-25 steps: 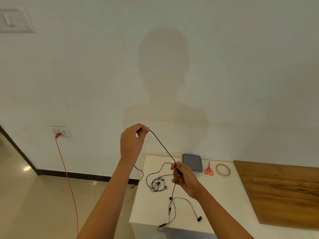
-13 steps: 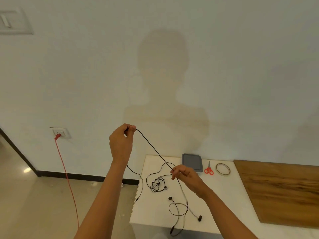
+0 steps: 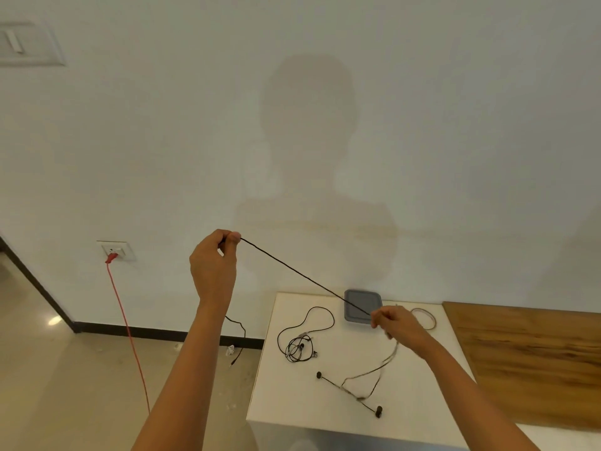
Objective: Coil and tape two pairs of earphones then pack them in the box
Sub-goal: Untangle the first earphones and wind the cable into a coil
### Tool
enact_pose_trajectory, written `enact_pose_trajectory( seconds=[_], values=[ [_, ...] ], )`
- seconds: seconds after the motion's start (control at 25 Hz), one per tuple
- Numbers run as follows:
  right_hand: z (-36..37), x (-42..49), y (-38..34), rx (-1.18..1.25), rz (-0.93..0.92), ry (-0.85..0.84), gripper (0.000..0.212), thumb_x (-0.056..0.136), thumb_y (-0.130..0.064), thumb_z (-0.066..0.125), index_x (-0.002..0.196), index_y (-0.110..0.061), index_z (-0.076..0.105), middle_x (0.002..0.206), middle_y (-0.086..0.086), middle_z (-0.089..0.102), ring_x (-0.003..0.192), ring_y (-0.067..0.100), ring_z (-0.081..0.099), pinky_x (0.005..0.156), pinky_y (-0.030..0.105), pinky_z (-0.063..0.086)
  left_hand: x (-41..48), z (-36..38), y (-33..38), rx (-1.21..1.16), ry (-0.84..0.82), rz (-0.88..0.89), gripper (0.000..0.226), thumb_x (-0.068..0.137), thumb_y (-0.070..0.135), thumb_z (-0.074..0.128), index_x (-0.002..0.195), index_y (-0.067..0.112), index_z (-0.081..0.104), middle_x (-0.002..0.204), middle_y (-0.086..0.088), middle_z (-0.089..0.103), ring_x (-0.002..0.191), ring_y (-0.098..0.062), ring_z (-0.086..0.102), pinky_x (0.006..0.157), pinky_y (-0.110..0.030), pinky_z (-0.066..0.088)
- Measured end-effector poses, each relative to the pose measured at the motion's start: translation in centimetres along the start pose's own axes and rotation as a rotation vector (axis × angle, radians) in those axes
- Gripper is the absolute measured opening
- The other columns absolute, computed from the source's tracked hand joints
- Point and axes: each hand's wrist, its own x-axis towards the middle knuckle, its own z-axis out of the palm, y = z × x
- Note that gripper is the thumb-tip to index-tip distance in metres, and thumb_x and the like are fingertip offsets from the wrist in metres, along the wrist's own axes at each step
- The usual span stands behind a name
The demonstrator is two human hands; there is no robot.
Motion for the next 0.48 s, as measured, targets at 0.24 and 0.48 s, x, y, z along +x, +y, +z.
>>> enact_pose_trajectory(
  seconds=[0.24, 0.48],
  values=[
    [-0.1, 2.6, -0.4, -0.565, 0.198, 0.298, 0.026, 0.093, -0.007, 0.044, 0.114, -0.012, 0.058, 0.110, 0.009, 0.063, 0.098, 0.026, 0.060, 0.083, 0.037, 0.048, -1.8, 2.2, 0.7, -0.030, -0.136, 0.037, 0.015, 0.092, 0.024, 0.061, 0.086, 0.016, 0.072, 0.075, 0.005, 0.067, 0.070, -0.008, 0.058, 0.063, -0.004, 0.038],
    [4.3, 0.8, -9.1, 0.258, -0.318, -0.117, 0.041, 0.095, -0.026, 0.054, 0.135, -0.020, 0.044, 0.132, -0.004, 0.055, 0.121, 0.010, 0.053, 0.097, 0.024, 0.046, -4.5, 5.6, 2.5, 0.028, -0.508, 0.055, 0.023, 0.089, 0.031, 0.063, 0.072, 0.018, 0.070, 0.061, 0.010, 0.060, 0.056, 0.001, 0.049, 0.055, -0.010, 0.036]
  ],
)
